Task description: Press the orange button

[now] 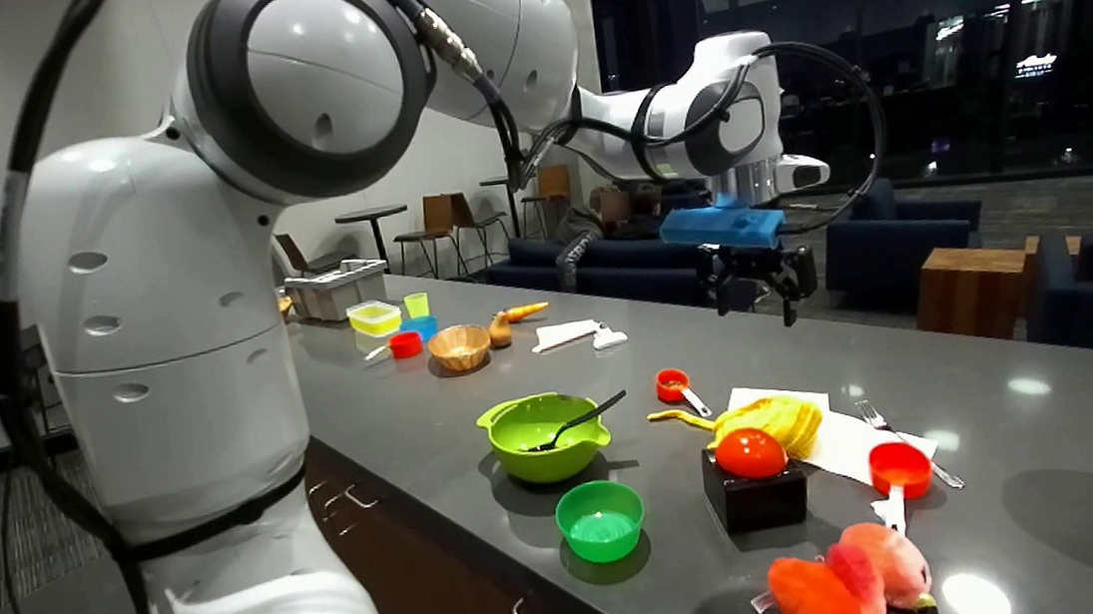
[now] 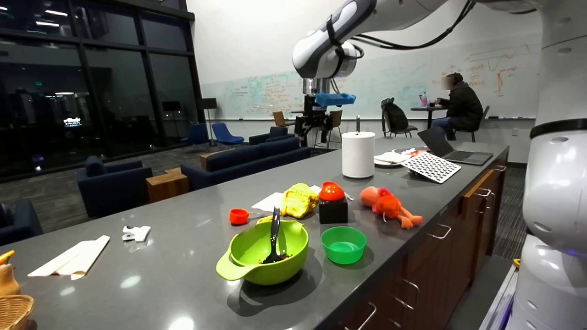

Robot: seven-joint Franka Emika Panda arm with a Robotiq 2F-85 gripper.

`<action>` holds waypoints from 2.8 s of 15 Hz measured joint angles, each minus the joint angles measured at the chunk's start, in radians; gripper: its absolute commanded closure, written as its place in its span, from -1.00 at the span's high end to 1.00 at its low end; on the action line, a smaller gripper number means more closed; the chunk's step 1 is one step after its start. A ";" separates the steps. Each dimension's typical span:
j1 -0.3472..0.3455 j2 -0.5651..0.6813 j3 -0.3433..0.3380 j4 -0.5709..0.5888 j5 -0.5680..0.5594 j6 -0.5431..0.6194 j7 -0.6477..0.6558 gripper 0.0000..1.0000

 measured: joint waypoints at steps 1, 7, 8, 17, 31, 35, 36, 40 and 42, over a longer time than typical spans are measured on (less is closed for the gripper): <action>0.000 0.001 0.000 0.000 -0.001 -0.009 0.010 0.22; 0.000 0.001 0.000 0.002 -0.002 -0.058 0.056 -0.70; 0.000 0.001 0.000 0.002 -0.002 -0.063 0.064 -0.87; 0.000 0.002 0.000 0.012 -0.002 -0.141 0.123 -1.00; 0.004 0.005 0.001 0.028 -0.080 -0.198 0.236 -1.00; 0.004 0.006 0.003 0.033 -0.079 -0.228 0.250 -1.00; 0.004 0.008 0.003 0.037 -0.078 -0.246 0.252 -1.00; 0.004 0.019 0.007 0.068 -0.065 -0.341 0.255 -0.46; 0.004 0.021 0.011 0.091 -0.054 -0.353 0.244 -0.26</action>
